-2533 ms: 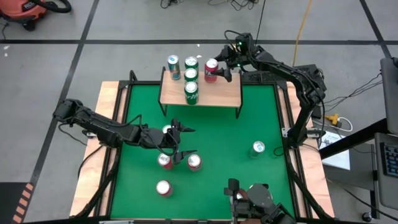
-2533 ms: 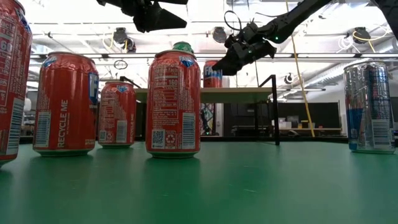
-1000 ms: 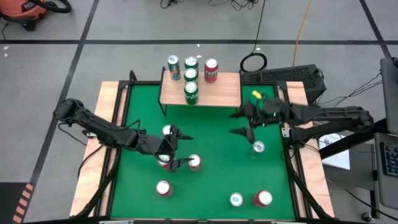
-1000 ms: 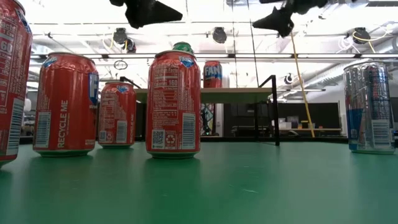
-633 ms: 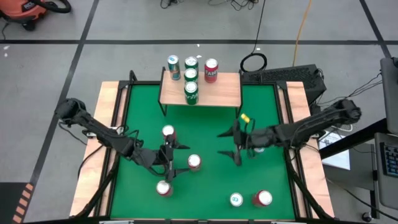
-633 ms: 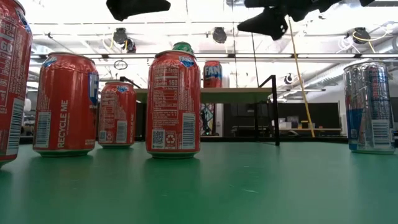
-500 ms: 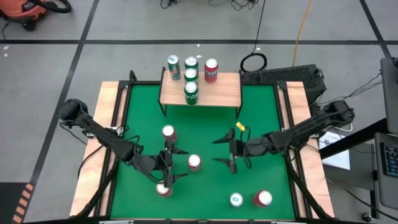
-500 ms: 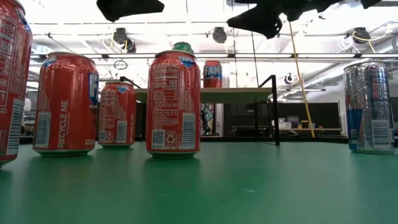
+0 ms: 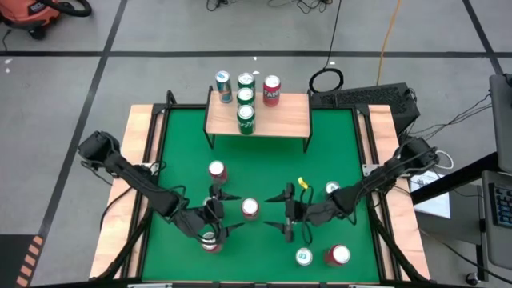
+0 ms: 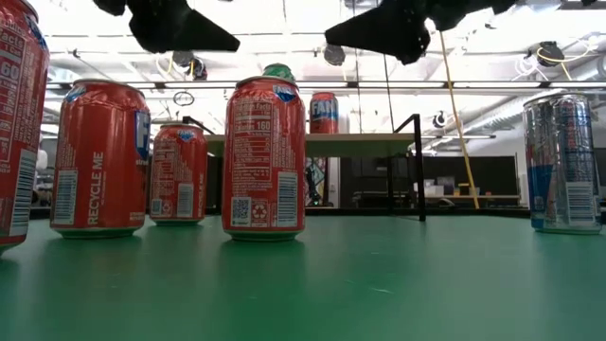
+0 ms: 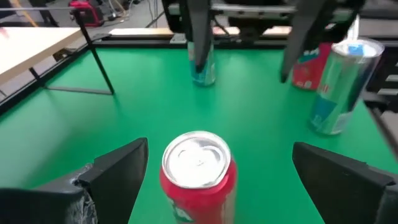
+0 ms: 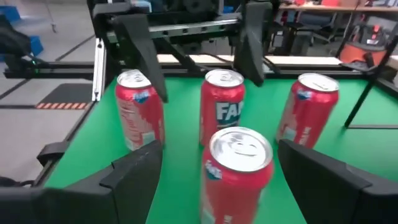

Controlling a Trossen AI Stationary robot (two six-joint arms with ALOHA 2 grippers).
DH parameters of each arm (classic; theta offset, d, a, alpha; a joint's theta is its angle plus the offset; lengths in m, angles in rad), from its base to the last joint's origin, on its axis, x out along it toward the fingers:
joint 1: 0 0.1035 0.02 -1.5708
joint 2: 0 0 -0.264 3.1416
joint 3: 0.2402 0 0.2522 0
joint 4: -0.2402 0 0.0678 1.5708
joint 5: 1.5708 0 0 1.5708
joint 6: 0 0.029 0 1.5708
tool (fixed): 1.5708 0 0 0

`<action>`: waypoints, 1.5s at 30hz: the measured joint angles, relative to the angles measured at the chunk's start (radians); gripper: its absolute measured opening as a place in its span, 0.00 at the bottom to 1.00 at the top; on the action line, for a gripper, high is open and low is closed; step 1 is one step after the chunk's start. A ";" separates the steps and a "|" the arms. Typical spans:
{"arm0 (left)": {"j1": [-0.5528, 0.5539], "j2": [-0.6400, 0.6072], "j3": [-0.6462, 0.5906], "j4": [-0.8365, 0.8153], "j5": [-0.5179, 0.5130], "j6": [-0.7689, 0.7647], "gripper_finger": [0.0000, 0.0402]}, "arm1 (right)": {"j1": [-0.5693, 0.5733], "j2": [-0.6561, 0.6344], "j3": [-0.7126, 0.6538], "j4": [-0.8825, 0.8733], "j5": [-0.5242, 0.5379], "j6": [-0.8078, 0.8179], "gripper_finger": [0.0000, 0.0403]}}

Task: Place canned beverage on shelf
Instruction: Put the orange soda can on the shelf aligned with the other orange soda can

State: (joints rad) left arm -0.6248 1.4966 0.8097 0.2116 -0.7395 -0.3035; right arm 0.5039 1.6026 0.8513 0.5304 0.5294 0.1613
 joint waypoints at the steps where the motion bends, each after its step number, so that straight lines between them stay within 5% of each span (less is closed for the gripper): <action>1: 0.001 0.005 0.000 -0.001 -0.001 0.000 1.00 | 0.002 0.011 0.017 -0.015 0.001 0.001 0.77; 33: 0.113 0.047 0.000 -0.045 0.125 -0.031 0.99 | 0.047 0.101 0.105 -0.072 0.054 0.072 0.77; 45: 0.181 0.055 0.000 -0.047 0.291 0.079 0.99 | 0.057 0.101 0.105 -0.122 0.053 0.153 0.77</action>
State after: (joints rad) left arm -0.4440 1.5519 0.8097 0.1647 -0.4484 -0.2242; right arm 0.5609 1.7031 0.9565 0.4087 0.5819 0.3140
